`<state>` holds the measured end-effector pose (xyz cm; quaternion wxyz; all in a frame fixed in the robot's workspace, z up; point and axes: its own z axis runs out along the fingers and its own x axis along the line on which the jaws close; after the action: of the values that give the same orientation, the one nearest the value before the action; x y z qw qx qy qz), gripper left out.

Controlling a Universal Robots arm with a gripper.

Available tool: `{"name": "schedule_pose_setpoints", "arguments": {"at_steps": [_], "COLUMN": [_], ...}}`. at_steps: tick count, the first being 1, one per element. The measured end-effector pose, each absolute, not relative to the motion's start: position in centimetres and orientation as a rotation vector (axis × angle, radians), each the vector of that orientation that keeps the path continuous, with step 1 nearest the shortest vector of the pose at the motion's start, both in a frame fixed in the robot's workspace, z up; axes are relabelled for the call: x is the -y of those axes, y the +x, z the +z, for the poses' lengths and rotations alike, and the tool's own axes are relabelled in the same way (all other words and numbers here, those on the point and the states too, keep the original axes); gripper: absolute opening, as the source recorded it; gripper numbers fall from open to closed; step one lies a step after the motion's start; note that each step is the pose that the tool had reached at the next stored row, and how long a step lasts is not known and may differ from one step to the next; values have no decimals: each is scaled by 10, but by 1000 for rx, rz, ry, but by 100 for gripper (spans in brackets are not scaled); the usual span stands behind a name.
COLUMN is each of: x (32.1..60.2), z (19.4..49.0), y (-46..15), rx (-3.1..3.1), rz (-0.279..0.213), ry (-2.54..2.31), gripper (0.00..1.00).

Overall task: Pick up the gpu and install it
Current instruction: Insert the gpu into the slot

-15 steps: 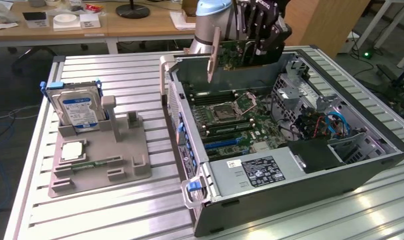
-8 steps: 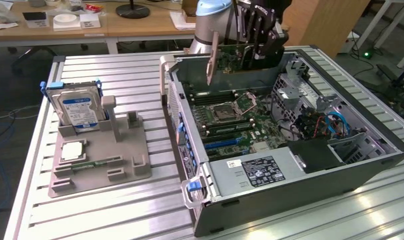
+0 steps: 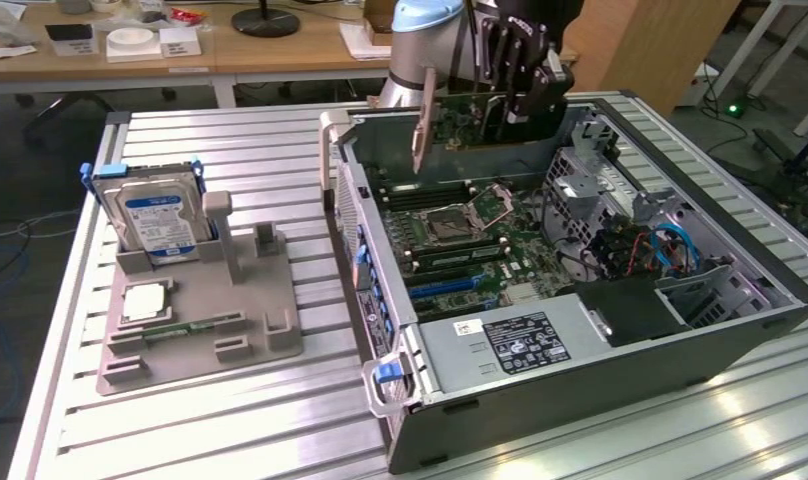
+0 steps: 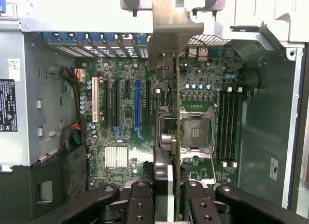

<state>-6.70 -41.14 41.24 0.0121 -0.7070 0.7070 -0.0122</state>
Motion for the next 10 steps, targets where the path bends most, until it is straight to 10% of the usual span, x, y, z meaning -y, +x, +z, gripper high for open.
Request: {"name": "schedule_pose_setpoints", "arguments": {"at_steps": [10], "x": [411], "z": [405], "y": [-67], "rx": [-2204], "rz": [-38], "ry": [-2204], "gripper": [28]}}
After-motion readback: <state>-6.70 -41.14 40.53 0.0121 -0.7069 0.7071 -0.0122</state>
